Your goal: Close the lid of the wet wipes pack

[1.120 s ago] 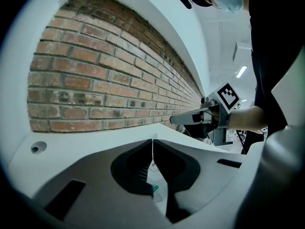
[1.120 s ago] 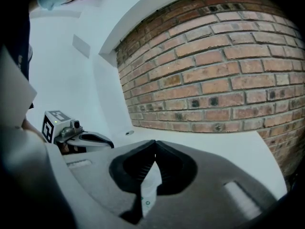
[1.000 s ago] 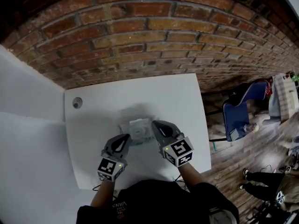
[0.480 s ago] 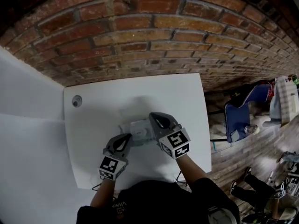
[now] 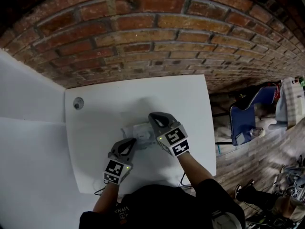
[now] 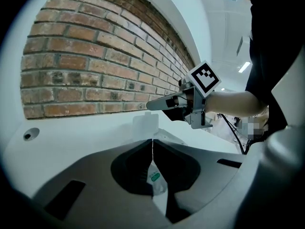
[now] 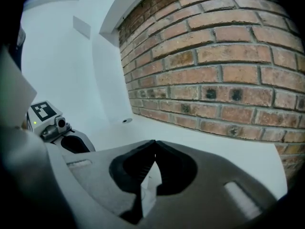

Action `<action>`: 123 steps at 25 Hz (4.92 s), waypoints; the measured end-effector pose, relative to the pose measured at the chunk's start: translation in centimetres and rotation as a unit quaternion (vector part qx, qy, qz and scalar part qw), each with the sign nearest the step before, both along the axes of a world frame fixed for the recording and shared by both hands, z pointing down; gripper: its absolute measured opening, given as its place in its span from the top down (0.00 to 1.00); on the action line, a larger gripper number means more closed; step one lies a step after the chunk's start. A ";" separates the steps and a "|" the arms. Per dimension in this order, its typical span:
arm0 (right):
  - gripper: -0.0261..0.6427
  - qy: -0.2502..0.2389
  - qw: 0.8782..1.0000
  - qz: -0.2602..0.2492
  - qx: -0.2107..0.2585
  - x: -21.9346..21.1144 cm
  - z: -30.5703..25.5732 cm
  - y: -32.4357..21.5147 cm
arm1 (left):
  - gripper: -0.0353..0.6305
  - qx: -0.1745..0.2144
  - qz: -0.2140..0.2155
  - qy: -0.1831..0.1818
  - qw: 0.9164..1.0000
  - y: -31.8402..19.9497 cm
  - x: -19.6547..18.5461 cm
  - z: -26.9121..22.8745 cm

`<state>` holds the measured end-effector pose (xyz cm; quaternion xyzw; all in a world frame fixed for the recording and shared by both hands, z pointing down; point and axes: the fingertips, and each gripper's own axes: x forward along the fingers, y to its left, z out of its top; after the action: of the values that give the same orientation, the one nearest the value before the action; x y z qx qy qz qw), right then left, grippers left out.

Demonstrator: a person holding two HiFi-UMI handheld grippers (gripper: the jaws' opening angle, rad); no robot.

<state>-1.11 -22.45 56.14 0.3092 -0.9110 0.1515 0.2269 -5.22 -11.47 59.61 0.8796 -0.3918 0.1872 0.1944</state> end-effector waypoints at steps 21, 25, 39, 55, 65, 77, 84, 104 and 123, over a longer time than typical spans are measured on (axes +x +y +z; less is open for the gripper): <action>0.97 0.010 0.999 -0.017 -0.027 0.0 0.7 3.5 | 0.94 -0.017 -0.005 -0.001 1.000 0.5 -0.2 1.0; 0.97 0.010 1.000 -0.012 -0.027 0.2 0.6 4.3 | 0.94 -0.017 -0.010 0.000 1.000 0.6 -0.5 0.8; 0.97 0.008 1.000 0.000 -0.029 0.8 0.9 6.9 | 0.94 -0.007 -0.059 0.027 0.998 -0.5 -2.1 -1.0; 0.97 0.005 0.999 -0.005 -0.039 1.2 1.8 9.0 | 0.94 -0.012 -0.036 0.014 0.999 -0.7 0.0 -0.9; 0.97 0.015 0.998 -0.011 -0.052 1.1 3.3 9.9 | 0.94 -0.040 -0.024 -0.004 0.999 0.1 0.4 0.5; 0.97 0.024 0.998 -0.015 -0.064 0.9 4.6 10.1 | 0.94 -0.064 -0.021 -0.010 0.998 0.3 0.6 1.8; 0.97 0.027 0.997 -0.018 -0.067 0.8 5.0 10.1 | 0.94 -0.071 -0.018 -0.014 0.997 0.4 0.6 2.2; 0.97 0.054 0.995 -0.026 -0.073 0.5 6.1 10.0 | 0.94 -0.083 -0.018 -0.018 0.996 0.0 0.4 3.0; 0.96 0.161 0.985 -0.063 -0.020 0.1 6.3 10.0 | 0.94 -0.094 -0.016 -0.034 0.995 0.1 0.2 3.8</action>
<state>-1.01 -12.45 62.44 0.2671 -0.8768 0.1034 0.3862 -5.00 -11.36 63.38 0.8444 -0.3925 0.2495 0.2657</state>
